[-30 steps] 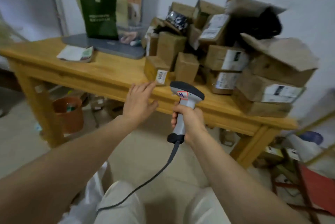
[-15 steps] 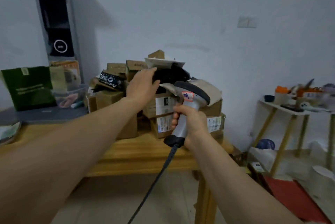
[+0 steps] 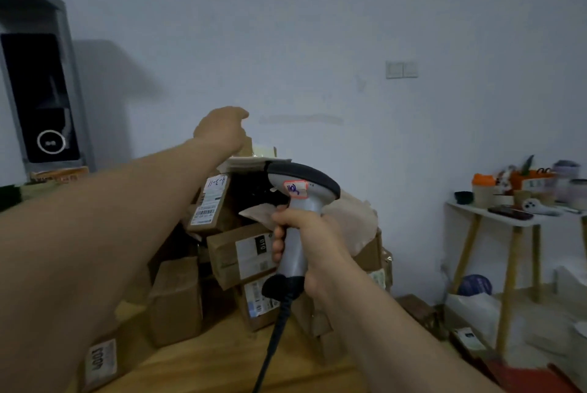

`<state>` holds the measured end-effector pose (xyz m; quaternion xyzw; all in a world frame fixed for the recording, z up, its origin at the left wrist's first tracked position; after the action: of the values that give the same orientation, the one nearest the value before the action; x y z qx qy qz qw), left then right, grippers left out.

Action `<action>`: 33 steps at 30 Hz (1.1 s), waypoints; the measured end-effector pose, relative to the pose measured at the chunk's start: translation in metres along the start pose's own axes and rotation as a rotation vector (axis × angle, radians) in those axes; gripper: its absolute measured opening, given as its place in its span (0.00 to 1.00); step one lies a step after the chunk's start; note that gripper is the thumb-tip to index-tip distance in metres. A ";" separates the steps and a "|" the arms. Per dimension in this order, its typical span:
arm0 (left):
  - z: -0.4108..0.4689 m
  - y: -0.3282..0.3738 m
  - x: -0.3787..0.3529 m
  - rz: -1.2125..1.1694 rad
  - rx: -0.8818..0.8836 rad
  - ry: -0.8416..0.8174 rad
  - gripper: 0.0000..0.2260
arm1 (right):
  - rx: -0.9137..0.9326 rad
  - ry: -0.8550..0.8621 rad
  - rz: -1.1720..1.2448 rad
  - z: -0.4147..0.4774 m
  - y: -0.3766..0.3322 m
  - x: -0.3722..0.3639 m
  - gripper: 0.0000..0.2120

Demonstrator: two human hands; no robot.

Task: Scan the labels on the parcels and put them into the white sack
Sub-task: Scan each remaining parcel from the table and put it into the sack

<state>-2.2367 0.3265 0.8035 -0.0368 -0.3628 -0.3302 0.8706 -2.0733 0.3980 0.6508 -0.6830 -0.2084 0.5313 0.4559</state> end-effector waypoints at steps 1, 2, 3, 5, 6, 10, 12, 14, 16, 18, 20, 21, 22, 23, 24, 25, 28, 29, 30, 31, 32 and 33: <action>0.013 -0.001 -0.004 0.020 -0.027 -0.048 0.21 | -0.013 -0.014 -0.002 0.005 -0.001 -0.004 0.04; 0.024 -0.004 -0.009 0.058 -0.053 -0.100 0.21 | -0.024 -0.025 -0.008 0.011 -0.003 -0.009 0.04; 0.034 -0.006 -0.014 0.109 -0.077 -0.152 0.21 | -0.022 -0.031 -0.011 0.017 -0.007 -0.014 0.05; 0.051 -0.011 -0.027 0.220 -0.116 -0.245 0.23 | 0.024 -0.012 0.005 0.031 -0.019 -0.024 0.05; 0.057 -0.013 -0.034 0.270 -0.132 -0.283 0.24 | 0.056 0.009 0.020 0.038 -0.027 -0.028 0.04; 0.075 -0.023 -0.071 0.357 -0.181 -0.363 0.23 | 0.133 0.071 0.007 0.070 -0.053 -0.043 0.04; 0.082 -0.025 -0.087 0.387 -0.233 -0.392 0.22 | 0.133 0.056 -0.024 0.082 -0.060 -0.052 0.05; 0.091 -0.029 -0.096 0.412 -0.266 -0.394 0.21 | 0.114 0.037 -0.054 0.094 -0.065 -0.060 0.04; 0.100 -0.035 -0.103 0.427 -0.271 -0.378 0.23 | 0.088 0.025 -0.082 0.105 -0.067 -0.067 0.04; 0.107 -0.043 -0.110 0.442 -0.255 -0.394 0.27 | 0.054 0.030 -0.107 0.116 -0.065 -0.071 0.05; 0.110 -0.049 -0.114 0.483 -0.233 -0.438 0.37 | 0.014 0.047 -0.128 0.126 -0.061 -0.072 0.05; 0.111 -0.050 -0.115 0.493 -0.216 -0.443 0.44 | -0.007 0.054 -0.138 0.130 -0.060 -0.071 0.05; 0.110 -0.050 -0.114 0.495 -0.205 -0.436 0.50 | -0.021 0.058 -0.144 0.134 -0.058 -0.070 0.06; 0.110 -0.051 -0.113 0.495 -0.208 -0.429 0.53 | -0.029 0.063 -0.144 0.137 -0.056 -0.070 0.06; 0.109 -0.052 -0.113 0.490 -0.217 -0.433 0.53 | -0.031 0.072 -0.142 0.140 -0.054 -0.069 0.06; 0.108 -0.055 -0.114 0.486 -0.225 -0.440 0.50 | -0.034 0.080 -0.139 0.141 -0.052 -0.068 0.04; 0.099 -0.065 -0.115 0.500 -0.244 -0.449 0.40 | -0.067 0.078 -0.127 0.142 -0.045 -0.067 0.02; 0.095 -0.068 -0.116 0.503 -0.247 -0.452 0.39 | -0.078 0.080 -0.125 0.143 -0.044 -0.067 0.03; 0.092 -0.069 -0.117 0.499 -0.247 -0.455 0.40 | -0.084 0.085 -0.127 0.143 -0.042 -0.066 0.03; 0.089 -0.071 -0.118 0.487 -0.243 -0.456 0.41 | -0.085 0.091 -0.131 0.143 -0.042 -0.066 0.03; 0.086 -0.073 -0.119 0.473 -0.235 -0.461 0.44 | -0.084 0.098 -0.134 0.142 -0.041 -0.066 0.03; 0.084 -0.075 -0.118 0.458 -0.226 -0.473 0.47 | -0.084 0.103 -0.141 0.140 -0.040 -0.066 0.04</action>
<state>-2.3937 0.3586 0.7742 -0.2890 -0.4979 -0.1469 0.8044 -2.2165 0.4232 0.7172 -0.7115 -0.2542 0.4530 0.4732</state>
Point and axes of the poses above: each hand's wrist, its own z-axis towards the middle knuckle, its own x-axis out of the back of the hand, y = z × x, the point moved 3 cm from there along z, towards the middle knuckle, and after that the axes turned 6 degrees about y, right-handed, at the moved point
